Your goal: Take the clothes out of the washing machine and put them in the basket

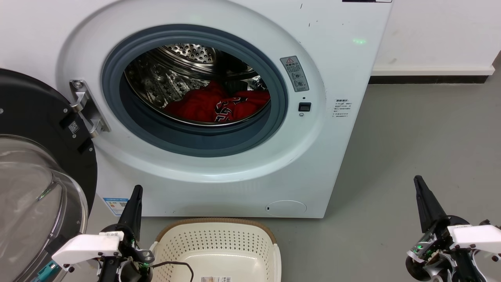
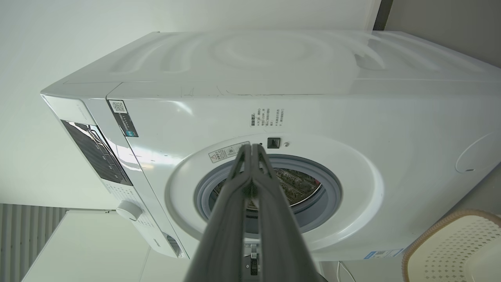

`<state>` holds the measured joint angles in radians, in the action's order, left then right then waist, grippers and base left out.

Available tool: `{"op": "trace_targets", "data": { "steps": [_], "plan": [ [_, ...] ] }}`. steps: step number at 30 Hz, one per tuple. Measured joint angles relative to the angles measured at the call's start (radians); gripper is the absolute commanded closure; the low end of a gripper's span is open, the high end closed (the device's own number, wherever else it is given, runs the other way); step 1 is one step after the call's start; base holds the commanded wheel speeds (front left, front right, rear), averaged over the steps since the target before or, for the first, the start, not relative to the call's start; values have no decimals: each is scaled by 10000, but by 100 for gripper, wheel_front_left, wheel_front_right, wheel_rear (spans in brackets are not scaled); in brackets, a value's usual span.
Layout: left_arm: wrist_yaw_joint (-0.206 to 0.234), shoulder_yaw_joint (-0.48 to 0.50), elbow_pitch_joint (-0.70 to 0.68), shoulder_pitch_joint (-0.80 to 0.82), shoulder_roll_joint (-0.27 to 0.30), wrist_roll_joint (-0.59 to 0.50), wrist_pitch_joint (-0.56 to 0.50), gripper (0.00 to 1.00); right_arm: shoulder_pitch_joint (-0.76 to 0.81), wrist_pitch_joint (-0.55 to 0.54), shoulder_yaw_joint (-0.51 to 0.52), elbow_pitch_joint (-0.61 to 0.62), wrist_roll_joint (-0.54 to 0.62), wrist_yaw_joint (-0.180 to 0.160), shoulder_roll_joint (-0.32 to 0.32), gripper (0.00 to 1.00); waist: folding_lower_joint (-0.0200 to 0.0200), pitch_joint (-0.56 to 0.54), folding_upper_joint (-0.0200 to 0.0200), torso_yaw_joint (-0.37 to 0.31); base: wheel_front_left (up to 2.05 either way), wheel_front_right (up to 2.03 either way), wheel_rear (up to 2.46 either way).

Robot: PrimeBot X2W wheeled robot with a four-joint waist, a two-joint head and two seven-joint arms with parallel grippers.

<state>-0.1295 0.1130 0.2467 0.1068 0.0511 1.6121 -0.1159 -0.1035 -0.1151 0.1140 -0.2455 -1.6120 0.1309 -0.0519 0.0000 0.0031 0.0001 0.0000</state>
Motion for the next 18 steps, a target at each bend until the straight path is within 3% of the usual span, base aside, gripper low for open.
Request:
{"op": "trace_targets", "data": {
  "steps": [18],
  "plan": [
    [0,2,0,0,0,-2,0,100,0,0,0,0,0,0,0,100,0,0,0,0,0,0,0]
  ]
}}
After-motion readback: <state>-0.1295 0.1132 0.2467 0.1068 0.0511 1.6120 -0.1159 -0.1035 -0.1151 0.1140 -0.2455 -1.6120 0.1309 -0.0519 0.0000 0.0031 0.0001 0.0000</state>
